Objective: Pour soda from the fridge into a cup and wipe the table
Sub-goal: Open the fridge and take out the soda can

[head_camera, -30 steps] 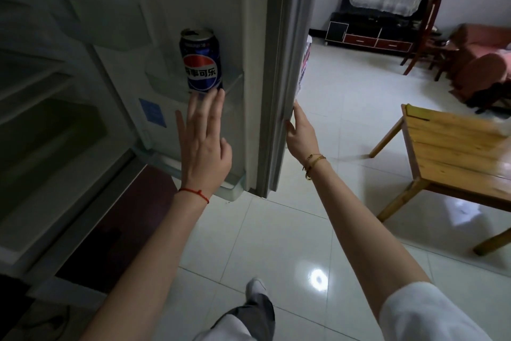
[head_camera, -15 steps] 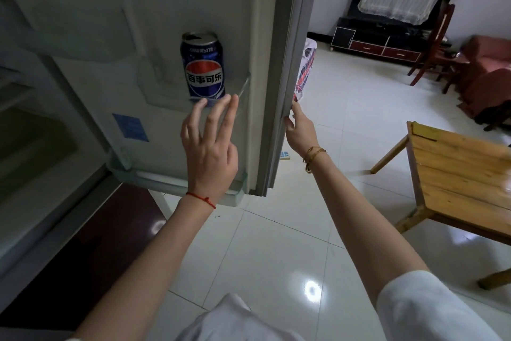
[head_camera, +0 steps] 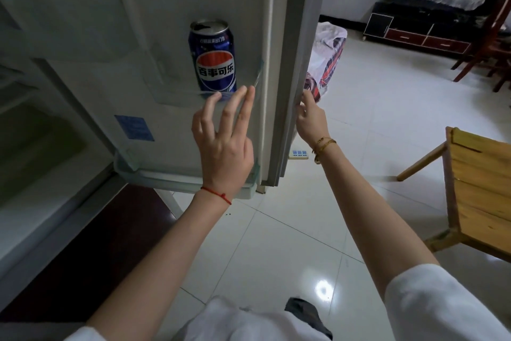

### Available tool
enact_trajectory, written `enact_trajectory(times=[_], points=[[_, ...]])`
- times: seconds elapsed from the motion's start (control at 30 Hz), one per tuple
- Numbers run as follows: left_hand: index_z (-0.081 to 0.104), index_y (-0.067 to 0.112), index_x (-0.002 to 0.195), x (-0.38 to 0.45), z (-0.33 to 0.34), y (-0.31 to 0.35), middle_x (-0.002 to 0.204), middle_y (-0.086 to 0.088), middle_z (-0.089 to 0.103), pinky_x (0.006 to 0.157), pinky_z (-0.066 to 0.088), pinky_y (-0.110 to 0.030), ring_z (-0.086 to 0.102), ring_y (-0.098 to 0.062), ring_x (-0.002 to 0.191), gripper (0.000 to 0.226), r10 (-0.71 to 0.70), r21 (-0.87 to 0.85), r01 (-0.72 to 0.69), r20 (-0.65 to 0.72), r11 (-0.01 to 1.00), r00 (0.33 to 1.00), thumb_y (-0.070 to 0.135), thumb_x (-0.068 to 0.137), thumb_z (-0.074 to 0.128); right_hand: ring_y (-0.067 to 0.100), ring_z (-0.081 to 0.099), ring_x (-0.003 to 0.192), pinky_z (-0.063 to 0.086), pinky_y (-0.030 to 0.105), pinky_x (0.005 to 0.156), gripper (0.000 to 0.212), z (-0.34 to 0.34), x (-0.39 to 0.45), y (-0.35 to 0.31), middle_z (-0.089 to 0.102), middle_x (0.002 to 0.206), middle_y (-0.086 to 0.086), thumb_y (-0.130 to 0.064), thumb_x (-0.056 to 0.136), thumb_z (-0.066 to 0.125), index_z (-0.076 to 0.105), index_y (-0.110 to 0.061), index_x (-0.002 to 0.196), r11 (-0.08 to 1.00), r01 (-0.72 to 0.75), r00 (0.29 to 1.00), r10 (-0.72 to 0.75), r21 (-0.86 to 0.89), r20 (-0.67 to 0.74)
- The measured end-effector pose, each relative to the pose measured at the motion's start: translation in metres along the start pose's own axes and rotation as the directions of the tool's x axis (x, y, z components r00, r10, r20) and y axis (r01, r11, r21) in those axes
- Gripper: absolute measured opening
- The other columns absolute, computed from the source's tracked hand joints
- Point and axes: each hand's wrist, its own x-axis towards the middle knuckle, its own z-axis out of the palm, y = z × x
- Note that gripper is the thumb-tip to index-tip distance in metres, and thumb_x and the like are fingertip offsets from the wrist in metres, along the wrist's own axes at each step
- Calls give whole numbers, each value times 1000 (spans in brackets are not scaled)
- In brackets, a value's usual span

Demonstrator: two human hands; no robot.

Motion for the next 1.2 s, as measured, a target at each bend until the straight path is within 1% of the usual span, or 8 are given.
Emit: enact_trajectory(times=[0.2, 0.37, 0.5, 0.63, 0.77, 0.9, 1.03, 1.2], points=[[41, 18, 149, 13, 23, 15, 148, 1, 47, 107, 34, -52, 33, -29, 136, 73, -50, 64, 52, -34, 997, 998, 2, 79, 55, 34, 63, 84, 55, 49, 76, 26, -4, 32, 8, 66, 96, 17, -6, 92, 35, 46, -15, 114, 997, 62, 996, -64, 38, 54], [40, 17, 149, 25, 40, 29, 150, 0, 45, 108, 32, -54, 34, -30, 138, 73, -120, 128, 123, -36, 984, 992, 3, 80, 56, 28, 54, 74, 40, 32, 61, 13, -7, 59, 14, 57, 85, 7, -5, 93, 36, 42, -16, 98, 990, 123, 984, -131, 75, 121], [37, 18, 150, 33, 51, 41, 152, 0, 42, 108, 31, -57, 32, -30, 140, 72, -189, 163, 187, -6, 969, 982, 6, 81, 56, 21, 51, 87, 23, 27, 63, 30, -15, 76, 18, 56, 101, 0, -3, 95, 37, 49, -11, 121, 983, 161, 965, -175, 87, 193], [41, 19, 148, 39, 58, 52, 151, -2, 44, 116, 23, -56, 35, -29, 140, 66, -232, 190, 234, -34, 953, 972, 11, 86, 58, 27, 59, 97, 38, 28, 77, 29, -20, 92, 25, 63, 115, 9, -6, 96, 38, 48, -12, 123, 963, 218, 931, -253, 155, 262], [52, 15, 140, 53, 54, 62, 149, -8, 43, 115, 28, -51, 42, -26, 134, 51, -327, 63, 342, -177, 937, 928, 13, 90, 60, 29, 61, 99, 44, 32, 77, 24, -23, 104, 33, 64, 112, 11, -10, 96, 43, 50, -13, 119, 947, 263, 902, -309, 185, 300], [49, 6, 139, 85, 38, 61, 144, -13, 44, 114, 30, -27, 43, -25, 133, 55, -493, -171, 462, -317, 870, 810, 15, 87, 64, 27, 59, 108, 45, 33, 86, 31, -27, 109, 39, 63, 121, 8, -11, 97, 44, 50, -18, 126, 927, 294, 870, -360, 232, 336], [39, 8, 145, 117, 29, 40, 144, -10, 43, 114, 34, -34, 42, -22, 136, 74, -687, -248, 647, -141, 721, 713, 34, 83, 72, 24, 59, 109, 43, 28, 87, 32, -26, 113, 44, 62, 120, 5, -12, 96, 46, 51, -20, 127, 911, 329, 855, -399, 248, 332], [43, 9, 140, 139, 29, 28, 140, -6, 49, 100, 34, -18, 46, -18, 129, 80, -766, -194, 756, 37, 625, 642, 35, 75, 81, 29, 60, 108, 48, 39, 90, 28, -24, 115, 44, 63, 116, 11, -10, 96, 48, 51, -13, 123, 907, 351, 857, -411, 233, 311]])
